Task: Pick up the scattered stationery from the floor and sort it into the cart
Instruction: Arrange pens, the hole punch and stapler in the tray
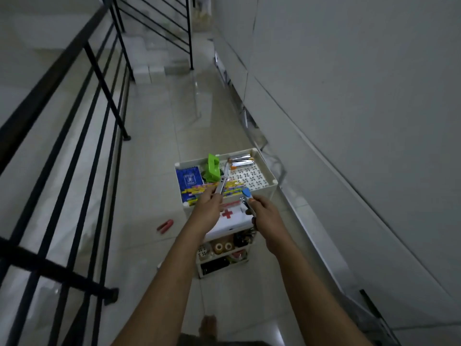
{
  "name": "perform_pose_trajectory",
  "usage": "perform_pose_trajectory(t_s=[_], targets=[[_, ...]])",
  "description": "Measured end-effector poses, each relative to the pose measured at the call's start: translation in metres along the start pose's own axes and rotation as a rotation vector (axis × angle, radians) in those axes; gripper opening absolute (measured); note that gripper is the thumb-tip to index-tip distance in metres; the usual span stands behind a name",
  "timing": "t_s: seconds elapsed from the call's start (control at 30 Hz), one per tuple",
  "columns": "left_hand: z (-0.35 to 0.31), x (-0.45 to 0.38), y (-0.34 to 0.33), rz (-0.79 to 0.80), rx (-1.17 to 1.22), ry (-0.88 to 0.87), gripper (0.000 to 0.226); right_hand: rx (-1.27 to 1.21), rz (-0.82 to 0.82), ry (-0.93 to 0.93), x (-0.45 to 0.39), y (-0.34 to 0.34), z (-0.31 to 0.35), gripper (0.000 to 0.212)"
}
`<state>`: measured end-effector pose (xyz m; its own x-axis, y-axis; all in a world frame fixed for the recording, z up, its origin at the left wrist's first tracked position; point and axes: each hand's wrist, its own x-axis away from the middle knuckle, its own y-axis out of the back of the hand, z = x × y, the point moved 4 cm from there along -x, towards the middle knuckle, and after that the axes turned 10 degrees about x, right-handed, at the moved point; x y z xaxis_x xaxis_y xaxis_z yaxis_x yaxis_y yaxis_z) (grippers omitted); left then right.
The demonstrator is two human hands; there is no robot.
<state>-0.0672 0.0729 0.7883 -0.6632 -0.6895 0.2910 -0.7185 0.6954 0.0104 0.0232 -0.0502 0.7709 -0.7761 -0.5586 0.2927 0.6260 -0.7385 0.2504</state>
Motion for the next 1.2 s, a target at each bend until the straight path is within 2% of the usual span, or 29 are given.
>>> perform_pose_trajectory(t_s=[0.1,0.23,0.4,0.57,0.7,0.8,0.93,1.03,1.2], targets=[[-0.009,-0.025,0.004,0.015,-0.03,-0.026,0.038,0.012,-0.04,0.003,-0.02,-0.001,0.008,0.024],[-0.012,-0.045,0.005,0.066,-0.075,-0.091,0.04,0.064,-0.073,0.029,-0.038,-0.006,0.008,0.028],[-0.001,-0.072,0.007,0.036,-0.15,-0.082,0.045,0.059,-0.146,-0.038,-0.062,-0.003,0.001,0.048],[-0.003,-0.094,-0.011,-0.017,-0.276,-0.196,0.034,0.047,-0.183,-0.026,-0.091,0.014,0.0,0.035],[-0.003,-0.107,-0.035,-0.057,-0.404,-0.27,0.034,0.07,-0.201,-0.044,-0.113,0.034,-0.007,0.039],[-0.003,-0.118,-0.05,-0.079,-0.466,-0.286,0.035,-0.015,-0.227,-0.039,-0.133,0.047,-0.007,0.027],[-0.006,-0.138,-0.065,-0.116,-0.528,-0.283,0.038,-0.053,-0.13,-0.029,-0.168,0.052,-0.001,0.018],[-0.002,-0.151,-0.077,-0.137,-0.529,-0.254,0.037,-0.02,0.004,-0.046,-0.186,0.051,0.005,0.021],[-0.001,-0.16,-0.098,-0.138,-0.485,-0.237,0.035,-0.053,0.124,-0.116,-0.203,0.057,0.011,0.021]])
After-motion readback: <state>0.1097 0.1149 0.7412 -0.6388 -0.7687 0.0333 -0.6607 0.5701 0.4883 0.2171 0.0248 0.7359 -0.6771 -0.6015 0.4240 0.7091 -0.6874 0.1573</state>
